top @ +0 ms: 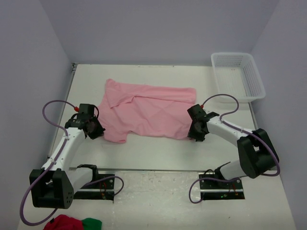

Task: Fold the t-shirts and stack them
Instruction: Grap the side of the flattened tshirt closest away from the robot with both arms

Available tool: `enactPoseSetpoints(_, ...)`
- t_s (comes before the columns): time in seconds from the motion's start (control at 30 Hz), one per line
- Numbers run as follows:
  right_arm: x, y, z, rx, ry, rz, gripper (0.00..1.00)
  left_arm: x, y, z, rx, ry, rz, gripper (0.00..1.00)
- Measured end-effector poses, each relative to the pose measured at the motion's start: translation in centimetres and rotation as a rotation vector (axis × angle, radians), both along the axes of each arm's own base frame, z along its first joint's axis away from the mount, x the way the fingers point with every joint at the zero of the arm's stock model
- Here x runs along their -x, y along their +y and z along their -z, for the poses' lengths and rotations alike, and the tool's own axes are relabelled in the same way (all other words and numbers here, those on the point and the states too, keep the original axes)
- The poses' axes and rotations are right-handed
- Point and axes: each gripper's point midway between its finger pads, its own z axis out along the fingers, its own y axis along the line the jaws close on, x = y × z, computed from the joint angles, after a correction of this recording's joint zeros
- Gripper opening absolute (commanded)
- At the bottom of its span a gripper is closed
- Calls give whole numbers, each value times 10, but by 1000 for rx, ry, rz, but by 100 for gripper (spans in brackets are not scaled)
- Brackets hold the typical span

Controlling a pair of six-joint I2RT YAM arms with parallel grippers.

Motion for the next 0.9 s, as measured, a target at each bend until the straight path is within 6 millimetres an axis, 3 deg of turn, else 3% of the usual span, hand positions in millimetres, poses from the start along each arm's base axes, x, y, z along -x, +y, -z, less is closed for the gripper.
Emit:
enactPoseSetpoints(0.3, -6, 1, 5, -2, 3, -1, 36, -2, 1, -1, 5, -7, -5, 0)
enactPoseSetpoints(0.7, -15, 10, 4, -42, -25, -16, 1, -3, 1, 1, 7, -3, -9, 0)
enactPoseSetpoints(0.9, -16, 10, -3, -50, -47, -19, 0, -3, 1, 0, 7, -5, -10, 0)
